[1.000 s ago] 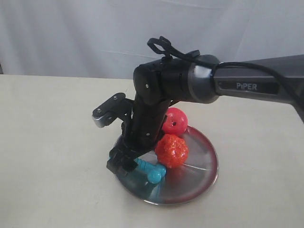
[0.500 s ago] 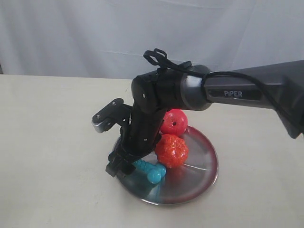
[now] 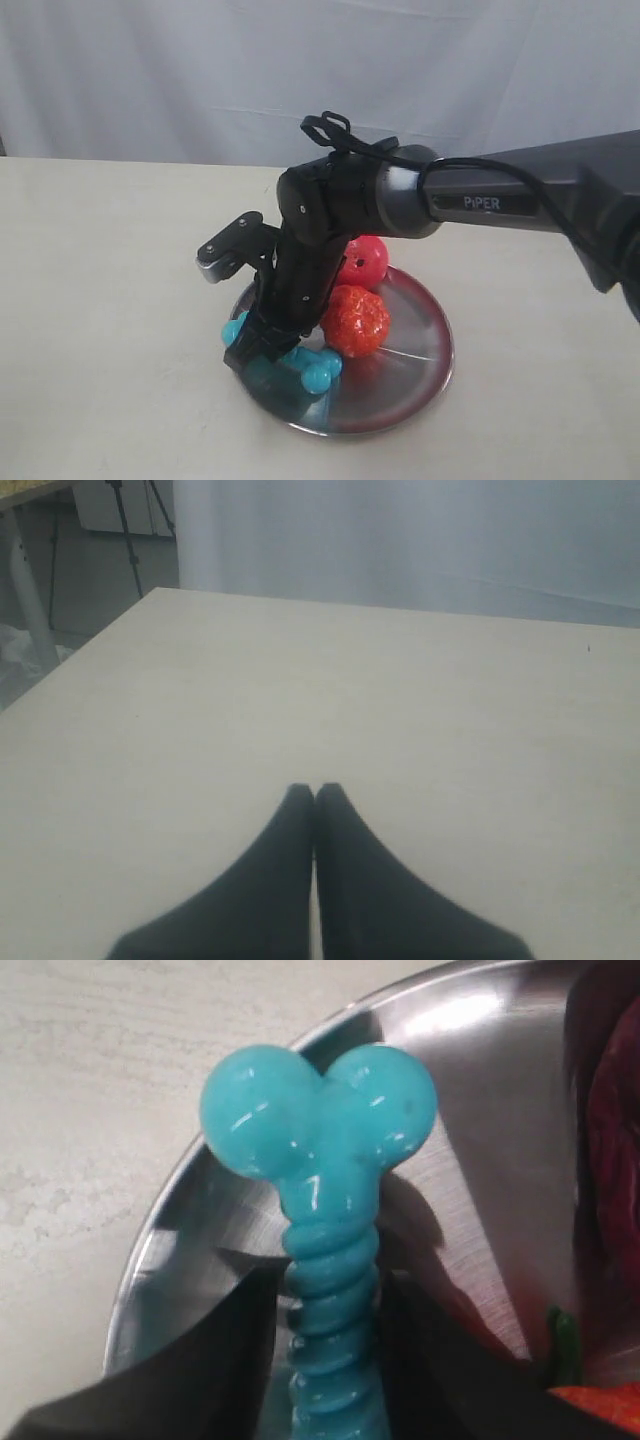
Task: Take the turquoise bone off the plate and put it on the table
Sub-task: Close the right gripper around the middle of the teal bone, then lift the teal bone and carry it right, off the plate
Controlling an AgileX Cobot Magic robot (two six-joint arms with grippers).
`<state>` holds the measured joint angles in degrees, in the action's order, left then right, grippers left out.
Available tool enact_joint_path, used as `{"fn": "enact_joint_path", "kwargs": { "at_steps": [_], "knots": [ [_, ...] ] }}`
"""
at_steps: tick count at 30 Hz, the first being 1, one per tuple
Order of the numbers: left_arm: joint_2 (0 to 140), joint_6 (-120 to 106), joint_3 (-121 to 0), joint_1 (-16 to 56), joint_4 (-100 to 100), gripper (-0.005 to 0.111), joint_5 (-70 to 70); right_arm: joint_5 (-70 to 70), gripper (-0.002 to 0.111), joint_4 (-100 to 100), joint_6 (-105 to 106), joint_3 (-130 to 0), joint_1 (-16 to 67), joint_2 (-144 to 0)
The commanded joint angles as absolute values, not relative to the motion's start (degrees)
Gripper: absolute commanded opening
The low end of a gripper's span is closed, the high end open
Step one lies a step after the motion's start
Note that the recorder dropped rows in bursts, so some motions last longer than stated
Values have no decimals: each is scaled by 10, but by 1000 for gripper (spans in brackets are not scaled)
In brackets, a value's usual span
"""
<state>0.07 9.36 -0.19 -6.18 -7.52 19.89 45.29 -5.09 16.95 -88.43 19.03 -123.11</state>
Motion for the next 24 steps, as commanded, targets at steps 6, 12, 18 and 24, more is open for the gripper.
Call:
{"fn": "enact_joint_path", "kwargs": {
  "at_steps": [6,12,18,24],
  "knots": [
    [0,94,0,-58,-75,0,198,451,33,-46,158,-886,188,-1231],
    [0,94,0,-58,-75,0,198,451,28,-44,163,-886,188,-1231],
    [0,94,0,-58,-75,0,198,451,-1,-44,168,-886,188,-1231],
    [0,94,0,-58,-75,0,198,451,0,-44,172,-886,188,-1231]
  ]
}}
